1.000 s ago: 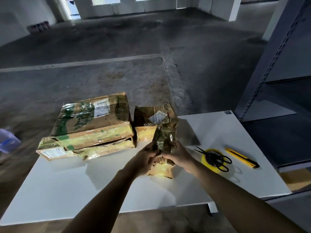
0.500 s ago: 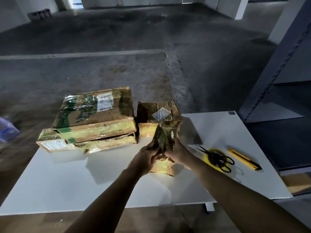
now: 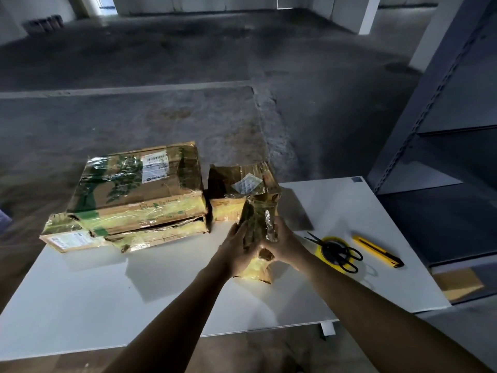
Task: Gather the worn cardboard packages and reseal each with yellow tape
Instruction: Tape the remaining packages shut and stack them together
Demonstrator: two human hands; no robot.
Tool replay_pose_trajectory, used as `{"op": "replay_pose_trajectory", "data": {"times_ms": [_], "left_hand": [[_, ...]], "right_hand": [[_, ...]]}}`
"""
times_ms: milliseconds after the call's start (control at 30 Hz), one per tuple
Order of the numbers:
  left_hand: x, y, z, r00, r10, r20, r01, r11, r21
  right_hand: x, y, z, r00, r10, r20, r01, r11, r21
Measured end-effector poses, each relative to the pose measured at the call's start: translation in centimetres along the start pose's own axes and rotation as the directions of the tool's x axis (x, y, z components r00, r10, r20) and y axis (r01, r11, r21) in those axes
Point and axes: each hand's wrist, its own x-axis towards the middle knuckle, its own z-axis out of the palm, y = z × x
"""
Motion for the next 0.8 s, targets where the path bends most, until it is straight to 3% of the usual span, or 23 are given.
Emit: {"op": "replay_pose_trajectory", "data": {"times_ms": [100, 200, 267, 333, 367, 500, 800], "left_hand": [[0.5, 0.0, 0.3, 0.997, -0.053, -0.05, 0.057, 0.996, 0.075], [1.2, 0.2, 1.1, 0.989, -0.089, -0.12, 0.1, 0.991, 0.089], [1.0, 0.5, 1.1, 0.98, -0.073, -0.187, 0.12, 0.959, 0.258], [0.7, 0.8, 1.0, 0.97, -0.013, -0.243, 0.142, 0.84, 0.523], [0.7, 1.0, 1.0, 0.97, -0.01, -0.242, 0.148, 0.813, 0.563], [0.9, 1.9, 1.3, 0.977, -0.1, -0.188, 0.164, 0.917, 0.364], [2.4, 2.3, 1.4, 0.948, -0.262, -0.182, 0.31, 0.892, 0.328]], "right_hand": [[-0.3, 0.2, -1.5, 0.998, 0.063, 0.027, -0.063, 0.998, 0.018], [-0.7, 1.5, -3.6, 0.993, 0.057, -0.106, -0.072, 0.987, -0.14], [-0.7, 3.1, -5.0, 0.98, 0.112, -0.162, -0.139, 0.976, -0.167], [-0.9, 4.5, -5.9, 0.979, 0.122, -0.164, -0.157, 0.961, -0.225], [-0.9, 5.1, -6.1, 0.981, 0.109, -0.161, -0.151, 0.948, -0.282], [-0.9, 7.0, -7.3, 0.972, 0.142, -0.187, -0.211, 0.878, -0.43], [-1.4, 10.4, -9.1, 0.943, 0.138, -0.302, -0.308, 0.699, -0.645]]}}
